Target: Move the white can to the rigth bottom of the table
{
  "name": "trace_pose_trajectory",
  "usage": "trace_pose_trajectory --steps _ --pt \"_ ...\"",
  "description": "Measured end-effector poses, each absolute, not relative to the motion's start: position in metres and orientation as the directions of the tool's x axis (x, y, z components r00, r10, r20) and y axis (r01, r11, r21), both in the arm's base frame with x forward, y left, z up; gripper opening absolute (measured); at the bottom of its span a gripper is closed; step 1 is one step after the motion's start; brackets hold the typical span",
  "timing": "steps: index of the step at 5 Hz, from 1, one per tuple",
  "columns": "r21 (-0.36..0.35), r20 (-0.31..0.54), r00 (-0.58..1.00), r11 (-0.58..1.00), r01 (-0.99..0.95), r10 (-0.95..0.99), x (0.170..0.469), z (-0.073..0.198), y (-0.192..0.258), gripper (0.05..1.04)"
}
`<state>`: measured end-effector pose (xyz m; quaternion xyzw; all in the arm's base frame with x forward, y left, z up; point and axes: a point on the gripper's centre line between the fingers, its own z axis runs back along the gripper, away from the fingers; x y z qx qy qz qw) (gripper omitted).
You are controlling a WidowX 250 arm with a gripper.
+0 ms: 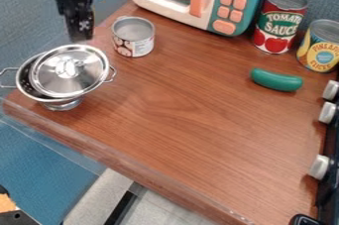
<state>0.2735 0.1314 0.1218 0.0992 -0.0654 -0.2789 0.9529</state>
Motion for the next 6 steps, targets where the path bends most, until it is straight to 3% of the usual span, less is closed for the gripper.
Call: trace_pose_trajectory --steps 1,3,6 --pt "0.259 0.0 0.78 0.754 0.604 -0.625 0.288 0.129 0.158 0.999" --pt "0.201 -0.166 0.526 0.494 0.846 -0.834 0.329 0.115 0.196 0.999" --pt "0.07 -0.196 0.066 0.053 0.996 -0.978 0.358 0.083 0.173 1.0"
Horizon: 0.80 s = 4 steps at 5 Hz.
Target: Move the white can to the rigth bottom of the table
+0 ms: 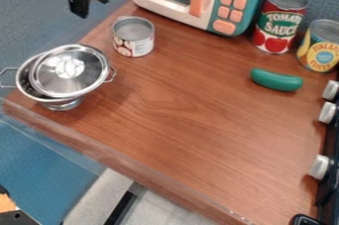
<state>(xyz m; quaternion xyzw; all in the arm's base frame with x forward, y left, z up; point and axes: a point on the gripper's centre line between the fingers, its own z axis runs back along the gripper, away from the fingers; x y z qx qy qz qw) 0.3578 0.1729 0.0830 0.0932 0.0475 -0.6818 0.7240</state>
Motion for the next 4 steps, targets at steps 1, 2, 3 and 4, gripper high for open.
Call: trace_pose_trajectory --steps 1,2,3,4 --pt "0.066 -0.193 0.024 0.012 0.998 -0.981 0.365 0.077 0.166 0.999" --pt "0.062 -0.197 0.034 0.023 0.998 -0.98 0.371 0.074 0.162 0.999" --pt "0.064 -0.17 0.014 0.004 0.998 -0.985 0.379 0.069 0.157 0.999" --pt "0.029 -0.156 -0.028 -0.032 0.999 -0.987 0.381 0.055 0.153 1.0"
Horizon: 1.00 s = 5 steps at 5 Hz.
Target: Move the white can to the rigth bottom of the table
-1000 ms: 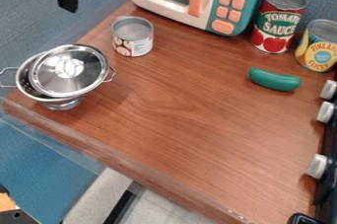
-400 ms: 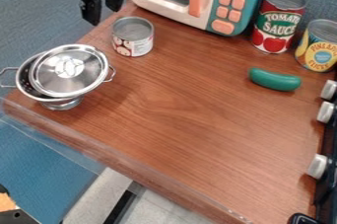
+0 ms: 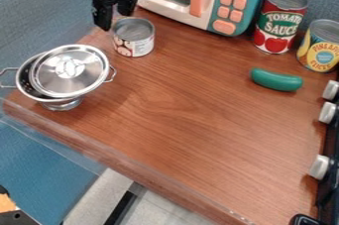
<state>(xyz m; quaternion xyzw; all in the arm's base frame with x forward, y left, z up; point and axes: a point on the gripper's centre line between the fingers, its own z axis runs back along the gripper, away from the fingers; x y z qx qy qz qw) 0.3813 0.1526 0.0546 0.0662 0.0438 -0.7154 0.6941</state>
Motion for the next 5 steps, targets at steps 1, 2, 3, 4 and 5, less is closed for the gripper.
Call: trace_pose_trajectory --steps 1,2,3,4,5 --pt "0.024 -0.152 -0.057 -0.061 0.998 -0.987 0.384 0.051 0.147 1.0" --pt "0.009 -0.146 -0.089 -0.091 0.996 -0.985 0.38 0.042 0.134 0.999" --pt "0.006 -0.142 -0.139 -0.141 0.99 -0.98 0.374 0.041 0.115 0.999" --pt "0.001 -0.138 -0.183 -0.185 0.983 -0.973 0.369 0.039 0.098 0.999" --pt "0.002 -0.137 -0.24 -0.242 0.97 -0.961 0.359 0.04 0.076 0.999"
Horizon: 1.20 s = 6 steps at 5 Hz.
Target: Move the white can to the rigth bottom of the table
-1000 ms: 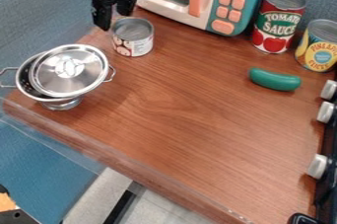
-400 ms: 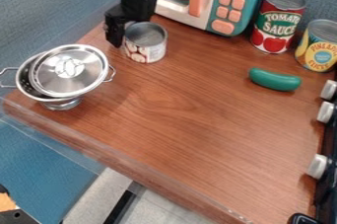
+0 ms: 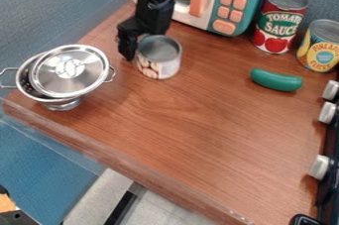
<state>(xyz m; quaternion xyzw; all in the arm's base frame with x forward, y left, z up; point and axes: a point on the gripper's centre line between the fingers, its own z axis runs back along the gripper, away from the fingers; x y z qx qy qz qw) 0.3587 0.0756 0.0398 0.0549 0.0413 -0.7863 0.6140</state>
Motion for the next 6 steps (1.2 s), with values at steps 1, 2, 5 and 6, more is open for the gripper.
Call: trace_pose_trajectory --steps 1,2,5,6 --pt "-0.005 -0.121 -0.292 -0.293 0.956 -0.949 0.348 0.039 0.05 0.999" --pt "0.002 -0.129 -0.349 -0.353 0.936 -0.928 0.335 0.039 0.02 0.999" --pt "0.01 -0.058 -0.467 -0.469 0.883 -0.882 0.28 0.043 -0.081 0.999" --pt "0.016 -0.114 -0.487 -0.492 0.871 -0.866 0.273 0.042 -0.102 0.999"
